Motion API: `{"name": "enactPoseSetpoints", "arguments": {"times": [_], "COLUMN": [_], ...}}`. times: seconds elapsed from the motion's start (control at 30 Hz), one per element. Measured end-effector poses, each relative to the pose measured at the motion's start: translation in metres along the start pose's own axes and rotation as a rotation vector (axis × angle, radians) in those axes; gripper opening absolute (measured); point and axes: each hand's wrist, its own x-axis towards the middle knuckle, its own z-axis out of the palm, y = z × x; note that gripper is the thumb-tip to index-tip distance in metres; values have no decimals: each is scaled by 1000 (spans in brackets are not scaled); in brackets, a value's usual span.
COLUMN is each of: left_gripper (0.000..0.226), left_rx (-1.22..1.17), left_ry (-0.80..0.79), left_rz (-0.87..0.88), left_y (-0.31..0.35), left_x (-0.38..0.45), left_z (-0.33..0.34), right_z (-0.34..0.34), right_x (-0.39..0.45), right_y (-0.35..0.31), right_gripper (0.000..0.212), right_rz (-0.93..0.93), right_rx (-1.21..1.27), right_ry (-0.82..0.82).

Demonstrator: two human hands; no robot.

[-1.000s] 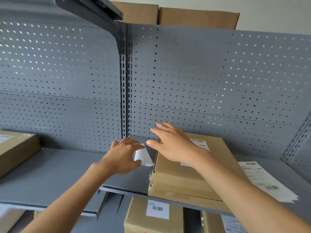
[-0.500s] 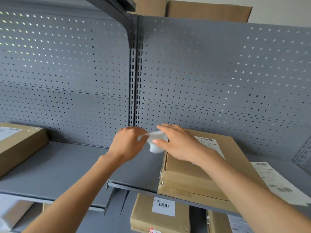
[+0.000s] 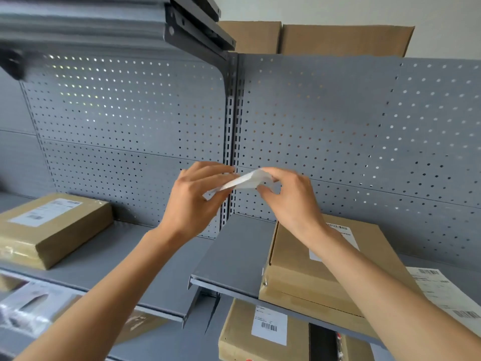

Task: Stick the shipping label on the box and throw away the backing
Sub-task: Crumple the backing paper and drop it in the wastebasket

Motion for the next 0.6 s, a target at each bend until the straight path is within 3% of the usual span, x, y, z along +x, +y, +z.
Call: {"name": "enactPoseSetpoints", "arguments": {"times": [0.1, 0.33, 0.6], "left_gripper": [21, 20, 41], "left_rx": [129, 440, 689], "left_ry": [30, 136, 104], "left_rz": [82, 121, 84], "left_y": [6, 14, 16], "left_x": [-10, -62, -144], "left_z": [-22, -98, -197], "right_z": [1, 31, 111], "right_x": [-1, -18, -61], "right_y": [-13, -60, -127], "right_gripper": [23, 26, 24], "right_rz": [-192, -570, -762], "right_rx": [90, 183, 287], "right_ry": [88, 151, 123]}}
